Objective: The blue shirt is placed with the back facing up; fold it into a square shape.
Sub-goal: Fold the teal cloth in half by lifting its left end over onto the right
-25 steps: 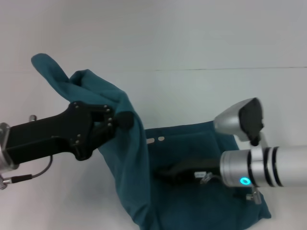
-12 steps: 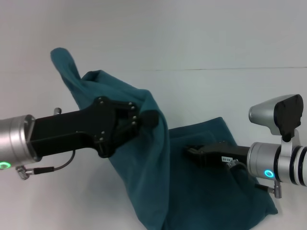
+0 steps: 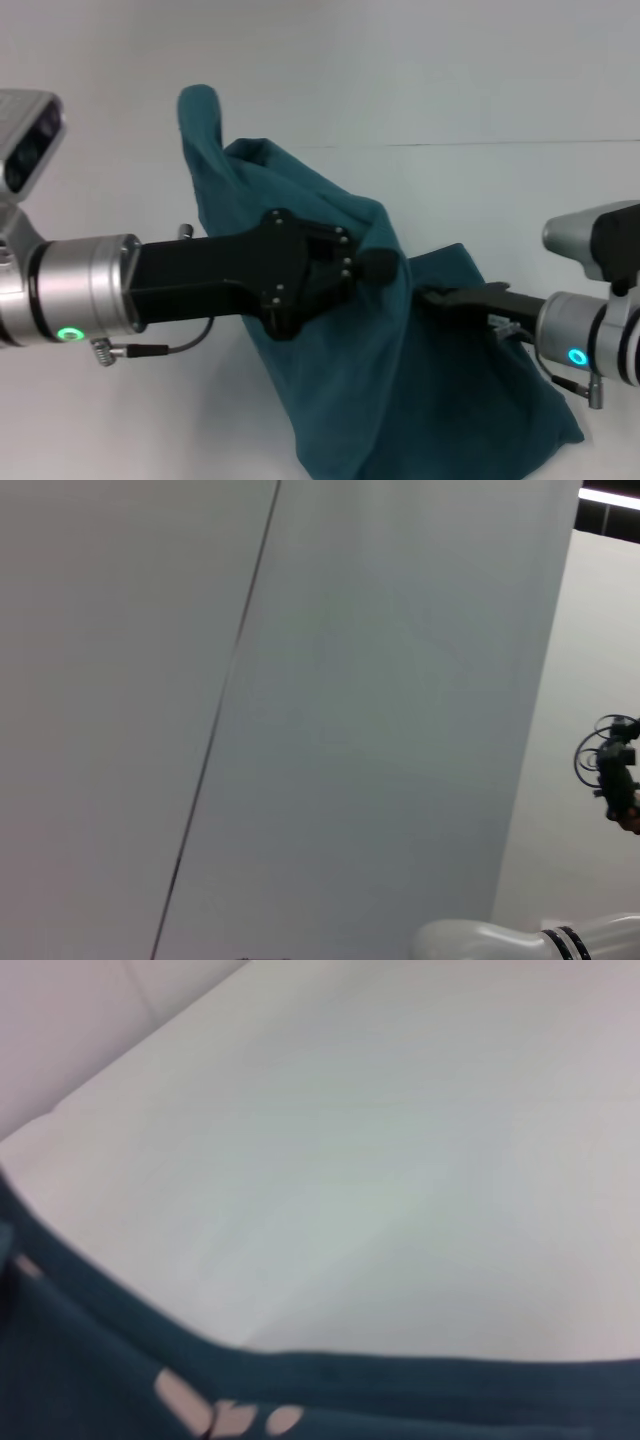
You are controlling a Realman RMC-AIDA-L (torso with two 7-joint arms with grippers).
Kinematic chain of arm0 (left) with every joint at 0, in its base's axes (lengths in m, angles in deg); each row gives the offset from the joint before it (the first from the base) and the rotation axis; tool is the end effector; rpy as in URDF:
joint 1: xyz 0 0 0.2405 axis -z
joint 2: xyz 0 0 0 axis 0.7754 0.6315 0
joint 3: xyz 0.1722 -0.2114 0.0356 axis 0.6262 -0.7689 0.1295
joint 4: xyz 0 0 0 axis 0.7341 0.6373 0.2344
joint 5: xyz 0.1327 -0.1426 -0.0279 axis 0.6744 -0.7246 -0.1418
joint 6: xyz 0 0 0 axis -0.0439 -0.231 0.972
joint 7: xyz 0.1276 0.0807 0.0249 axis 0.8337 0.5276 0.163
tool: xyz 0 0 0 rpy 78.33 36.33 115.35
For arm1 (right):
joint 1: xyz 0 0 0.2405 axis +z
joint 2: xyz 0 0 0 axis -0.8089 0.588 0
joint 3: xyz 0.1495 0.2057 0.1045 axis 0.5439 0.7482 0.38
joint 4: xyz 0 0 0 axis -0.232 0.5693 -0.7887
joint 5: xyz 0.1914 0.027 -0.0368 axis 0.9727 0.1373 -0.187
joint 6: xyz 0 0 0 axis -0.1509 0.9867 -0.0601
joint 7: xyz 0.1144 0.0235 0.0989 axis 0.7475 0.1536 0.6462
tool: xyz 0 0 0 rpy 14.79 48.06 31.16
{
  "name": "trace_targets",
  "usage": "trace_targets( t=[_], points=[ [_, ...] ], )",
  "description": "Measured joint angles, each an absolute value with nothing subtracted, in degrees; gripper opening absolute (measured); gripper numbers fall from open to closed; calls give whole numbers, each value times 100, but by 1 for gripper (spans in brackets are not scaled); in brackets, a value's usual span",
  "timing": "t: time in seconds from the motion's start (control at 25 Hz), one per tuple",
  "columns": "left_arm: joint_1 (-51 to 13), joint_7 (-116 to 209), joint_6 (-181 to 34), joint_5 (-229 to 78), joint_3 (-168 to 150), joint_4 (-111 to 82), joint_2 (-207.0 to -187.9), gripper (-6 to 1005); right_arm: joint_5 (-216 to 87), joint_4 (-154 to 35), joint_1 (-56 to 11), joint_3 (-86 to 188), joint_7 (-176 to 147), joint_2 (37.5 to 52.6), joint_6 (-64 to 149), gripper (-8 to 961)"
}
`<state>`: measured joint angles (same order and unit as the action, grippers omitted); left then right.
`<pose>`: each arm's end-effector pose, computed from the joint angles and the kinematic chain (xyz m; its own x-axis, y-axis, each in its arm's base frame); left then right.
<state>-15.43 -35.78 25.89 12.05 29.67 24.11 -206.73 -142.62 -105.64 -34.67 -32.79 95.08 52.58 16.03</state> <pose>-0.1627 0.3123 -0.0217 0.6258 0.2313 0.7449 0.1860 -0.9717 0.1455 0.2723 0.3508 -0.0850 0.6058 -0.6141 -0.5059 -0.7952 -0.4896 -0.3578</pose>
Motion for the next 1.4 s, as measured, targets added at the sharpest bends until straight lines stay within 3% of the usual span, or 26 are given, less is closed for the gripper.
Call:
trace_targets(
  t=[0.64, 1.4],
  points=[
    [-1300, -3336, 1857, 1136, 3660, 1870, -20693, 101, -14286, -11494, -4033, -2561, 9424, 5222, 1592, 157],
    [-572, -2391, 636, 1024, 3979, 183, -20729, 112, -14289, -12077, -4397, -1233, 9067, 5219, 694, 161]
  ],
)
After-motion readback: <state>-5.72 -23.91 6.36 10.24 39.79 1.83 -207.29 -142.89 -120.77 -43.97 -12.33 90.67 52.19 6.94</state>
